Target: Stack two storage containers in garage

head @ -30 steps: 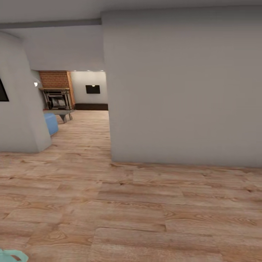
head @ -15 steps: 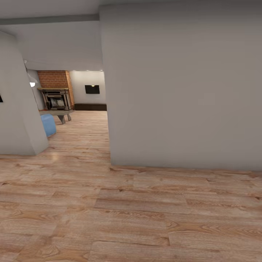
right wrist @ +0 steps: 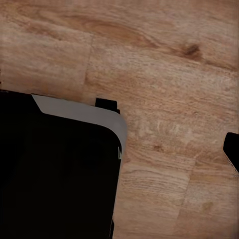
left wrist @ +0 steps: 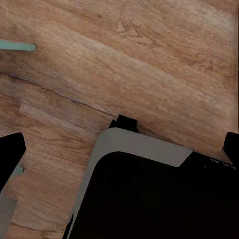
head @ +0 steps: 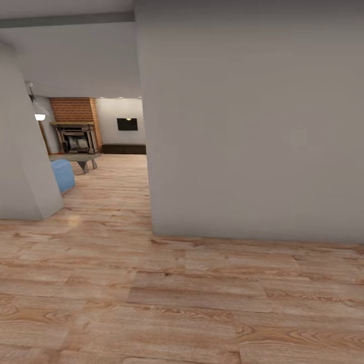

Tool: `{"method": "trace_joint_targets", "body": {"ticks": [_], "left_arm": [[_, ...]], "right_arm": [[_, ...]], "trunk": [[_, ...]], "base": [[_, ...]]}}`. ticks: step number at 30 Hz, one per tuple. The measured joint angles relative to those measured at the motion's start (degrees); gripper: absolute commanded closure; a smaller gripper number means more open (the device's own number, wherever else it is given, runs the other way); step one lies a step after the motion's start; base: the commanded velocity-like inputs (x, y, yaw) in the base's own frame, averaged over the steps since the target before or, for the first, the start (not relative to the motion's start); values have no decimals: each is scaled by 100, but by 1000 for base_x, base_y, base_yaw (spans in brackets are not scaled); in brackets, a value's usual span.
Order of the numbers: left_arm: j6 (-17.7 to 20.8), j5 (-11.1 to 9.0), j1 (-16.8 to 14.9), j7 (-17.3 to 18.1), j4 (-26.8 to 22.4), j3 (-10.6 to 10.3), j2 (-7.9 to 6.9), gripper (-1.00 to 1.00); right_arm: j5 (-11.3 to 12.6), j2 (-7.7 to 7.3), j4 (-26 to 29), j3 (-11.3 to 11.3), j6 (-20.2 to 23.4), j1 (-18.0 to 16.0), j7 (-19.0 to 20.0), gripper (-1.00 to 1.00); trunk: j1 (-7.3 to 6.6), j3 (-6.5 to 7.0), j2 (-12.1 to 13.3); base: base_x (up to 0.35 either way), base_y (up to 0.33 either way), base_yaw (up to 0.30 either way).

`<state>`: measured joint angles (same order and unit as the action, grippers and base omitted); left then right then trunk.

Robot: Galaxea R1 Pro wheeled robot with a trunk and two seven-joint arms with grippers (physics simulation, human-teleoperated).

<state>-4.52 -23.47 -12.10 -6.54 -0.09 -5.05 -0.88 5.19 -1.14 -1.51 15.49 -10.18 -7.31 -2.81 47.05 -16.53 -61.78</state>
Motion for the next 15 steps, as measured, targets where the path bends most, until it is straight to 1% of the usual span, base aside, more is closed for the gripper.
{"method": "trace_joint_targets", "body": {"ticks": [3,6,9,15], "left_arm": [[-1,0,0,0,0,0,0,-100],[1,0,1,0,-1,0,0,-100],[1,-1,1,0,-2,0,-1,-100],[2,0,1,0,-3,0,-1,-100]], "right_arm": [[11,41,0,-10,3,0,-3,-100],[27,71,0,-12,32,0,-1,-100],[43,75,0,-19,39,-1,1,-100],[71,77,0,-50,42,-1,-5,-100]], "trunk": [[0,0,0],[0,0,0],[0,0,0],[0,0,0]], "base": [[322,0,0],[322,0,121],[322,0,212],[321,0,265]]}}
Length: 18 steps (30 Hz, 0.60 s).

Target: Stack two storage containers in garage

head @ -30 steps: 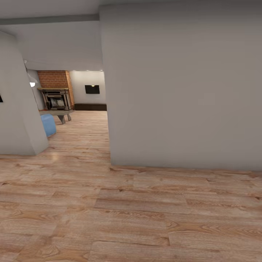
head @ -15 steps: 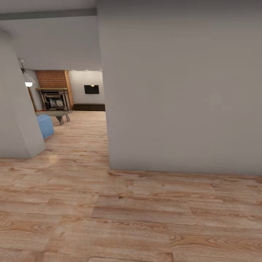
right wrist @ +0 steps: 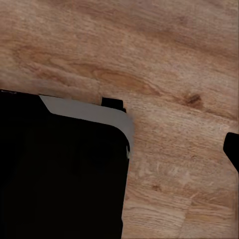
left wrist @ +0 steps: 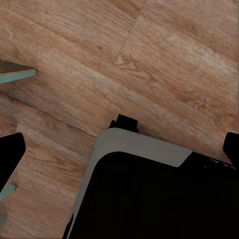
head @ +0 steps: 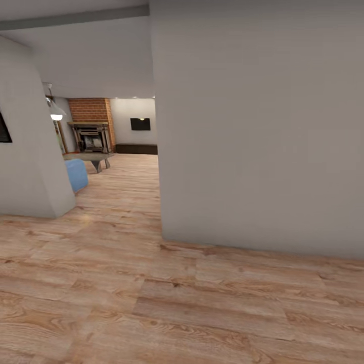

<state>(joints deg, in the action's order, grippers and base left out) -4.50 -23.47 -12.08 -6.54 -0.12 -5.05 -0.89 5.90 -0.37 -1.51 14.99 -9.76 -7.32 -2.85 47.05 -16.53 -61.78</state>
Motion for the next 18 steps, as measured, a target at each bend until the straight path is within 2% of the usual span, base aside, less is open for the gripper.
{"method": "trace_joint_targets", "body": {"ticks": [18], "left_arm": [[5,0,0,0,0,0,0,-100]], "right_arm": [[10,0,0,-11,-1,0,7,-100]], "trunk": [[0,0,0]], "base": [[319,0,277]]}}
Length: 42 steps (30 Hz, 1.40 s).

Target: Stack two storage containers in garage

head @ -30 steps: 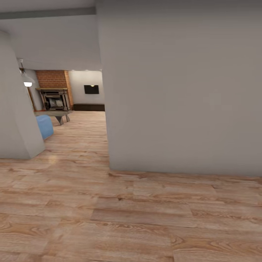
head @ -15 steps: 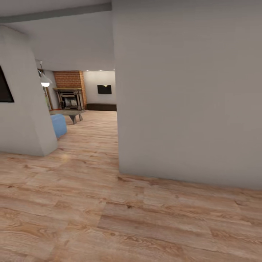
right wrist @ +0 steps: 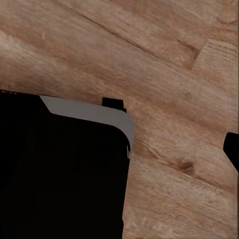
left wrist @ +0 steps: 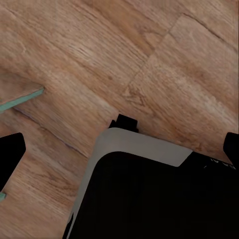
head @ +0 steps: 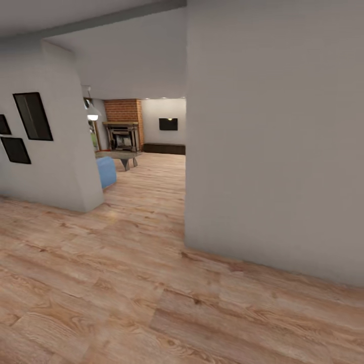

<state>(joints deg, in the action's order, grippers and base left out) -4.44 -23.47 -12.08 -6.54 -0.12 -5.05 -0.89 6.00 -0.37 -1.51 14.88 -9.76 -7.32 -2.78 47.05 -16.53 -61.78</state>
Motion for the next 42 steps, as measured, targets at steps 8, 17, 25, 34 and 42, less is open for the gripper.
{"method": "trace_joint_targets", "body": {"ticks": [8,17,25,34,42], "left_arm": [[12,0,0,4,0,0,0,-100],[18,0,0,8,2,0,-1,-100],[1,0,0,0,4,0,-1,-100],[0,0,0,0,6,0,0,-100],[0,0,0,0,4,0,0,-100]], "right_arm": [[0,0,0,0,3,0,0,-100],[0,0,0,0,0,0,0,-100],[-2,0,0,0,0,0,0,-100],[0,0,0,0,0,0,0,-100],[0,0,0,0,0,0,0,-100]], "trunk": [[0,0,0],[0,0,0],[0,0,0],[0,0,0],[0,0,0]], "base": [[320,0,277],[321,0,277],[321,0,277],[321,0,277],[321,0,277]]}}
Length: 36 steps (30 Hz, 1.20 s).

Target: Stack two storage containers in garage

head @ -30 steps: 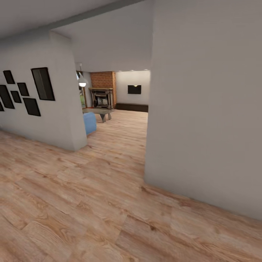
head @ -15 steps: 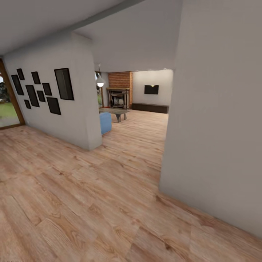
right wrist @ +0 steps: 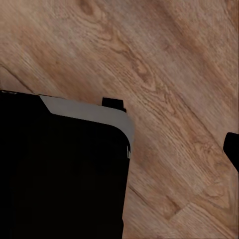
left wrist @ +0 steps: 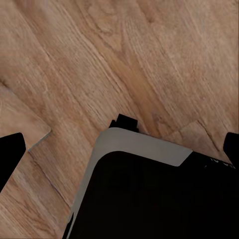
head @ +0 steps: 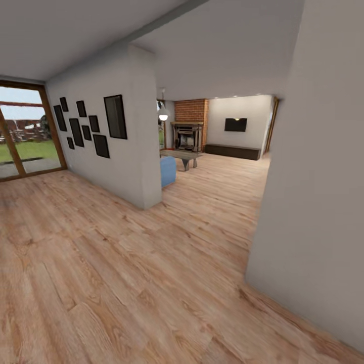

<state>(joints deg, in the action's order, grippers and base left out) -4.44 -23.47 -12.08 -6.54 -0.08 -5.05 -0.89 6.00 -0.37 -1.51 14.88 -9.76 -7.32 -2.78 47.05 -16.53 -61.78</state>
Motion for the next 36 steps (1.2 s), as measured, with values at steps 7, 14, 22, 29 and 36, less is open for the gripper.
{"method": "trace_joint_targets", "body": {"ticks": [7,14,22,29,36], "left_arm": [[0,0,0,0,1,0,0,-100],[0,0,-1,0,4,0,0,-100],[0,1,-1,0,6,0,1,-100],[0,1,-1,0,6,0,1,-100],[0,1,-1,0,2,0,1,-100]], "right_arm": [[0,0,0,0,0,-1,0,-100],[-11,-9,0,7,-2,1,65,-100],[-64,-9,0,37,-2,1,74,-100],[-74,-9,0,52,-2,1,27,-100],[-70,-9,0,55,-2,1,9,-100]], "trunk": [[0,0,0],[0,0,0],[0,0,0],[0,0,0],[0,0,0]], "base": [[321,0,270],[321,0,69],[321,0,3],[321,0,0],[321,0,0]]}}
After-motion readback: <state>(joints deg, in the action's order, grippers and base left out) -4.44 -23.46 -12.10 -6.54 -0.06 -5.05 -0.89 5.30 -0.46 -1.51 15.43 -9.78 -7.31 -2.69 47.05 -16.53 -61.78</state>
